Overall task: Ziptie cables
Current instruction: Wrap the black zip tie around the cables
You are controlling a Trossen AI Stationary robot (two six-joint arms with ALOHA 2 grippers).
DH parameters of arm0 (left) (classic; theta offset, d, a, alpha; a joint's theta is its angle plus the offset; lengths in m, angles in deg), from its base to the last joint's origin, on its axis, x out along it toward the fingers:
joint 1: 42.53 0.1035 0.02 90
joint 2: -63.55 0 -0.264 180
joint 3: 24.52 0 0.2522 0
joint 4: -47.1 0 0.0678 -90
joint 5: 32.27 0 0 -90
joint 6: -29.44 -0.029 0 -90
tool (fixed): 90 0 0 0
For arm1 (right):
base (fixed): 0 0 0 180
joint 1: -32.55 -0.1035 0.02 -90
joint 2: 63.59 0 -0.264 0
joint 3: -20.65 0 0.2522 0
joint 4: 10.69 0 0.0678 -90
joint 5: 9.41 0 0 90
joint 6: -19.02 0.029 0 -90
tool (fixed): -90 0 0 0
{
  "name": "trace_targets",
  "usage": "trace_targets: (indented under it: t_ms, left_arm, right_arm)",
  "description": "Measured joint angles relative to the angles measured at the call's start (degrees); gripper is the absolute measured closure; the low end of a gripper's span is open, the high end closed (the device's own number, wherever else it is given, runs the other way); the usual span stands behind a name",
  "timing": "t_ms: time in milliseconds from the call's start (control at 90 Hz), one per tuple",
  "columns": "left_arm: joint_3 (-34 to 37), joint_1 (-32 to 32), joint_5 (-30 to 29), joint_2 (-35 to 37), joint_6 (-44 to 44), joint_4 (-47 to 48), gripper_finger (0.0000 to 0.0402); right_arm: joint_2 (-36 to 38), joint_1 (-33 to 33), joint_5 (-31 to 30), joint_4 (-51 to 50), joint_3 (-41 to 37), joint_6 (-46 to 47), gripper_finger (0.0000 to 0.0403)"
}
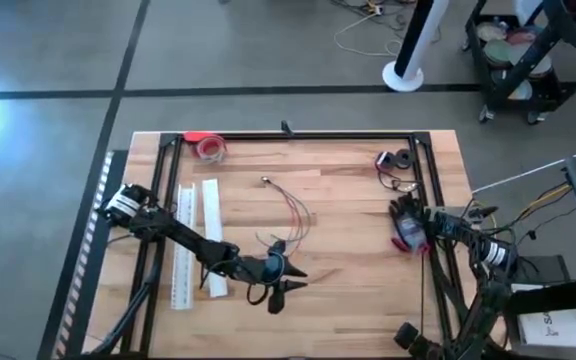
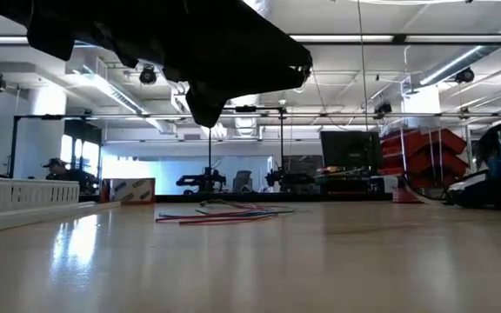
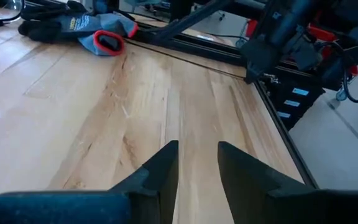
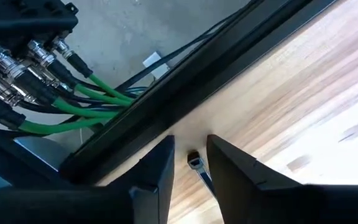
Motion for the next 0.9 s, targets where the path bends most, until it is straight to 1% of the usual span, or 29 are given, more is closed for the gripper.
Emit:
trace_targets:
  t_ms: [78, 211, 422, 722, 900]
  left_arm:
    - [0.00, 0.00, 0.00, 0.00, 0.00, -0.04, 0.0303]
    - [0.00, 0.00, -0.02, 0.00, 0.00, -0.04, 0.0303]
    - [0.00, 0.04, -0.65, 0.00, -0.02, -0.02, 0.0303]
    - [0.00, 0.03, -1.29, 0.00, -0.02, 0.04, 0.0303]
    - [0.00, 0.02, -1.29, 0.00, -0.02, 0.07, 0.0303]
  right_arm:
    - [0.36, 0.01, 0.00, -0.33, 0.00, 0.29, 0.0306]
    - [1.60, 0.24, -0.13, -2.21, -0.09, 3.39, 0.0299]
    - [1.72, -0.18, -0.20, -1.95, -0.11, 2.47, 0.0293]
    - [1.06, -0.27, -0.02, -0.97, -1.27, 2.76, 0.0322]
    - [0.95, -0.08, 0.64, -2.57, -0.98, 6.43, 0.0335]
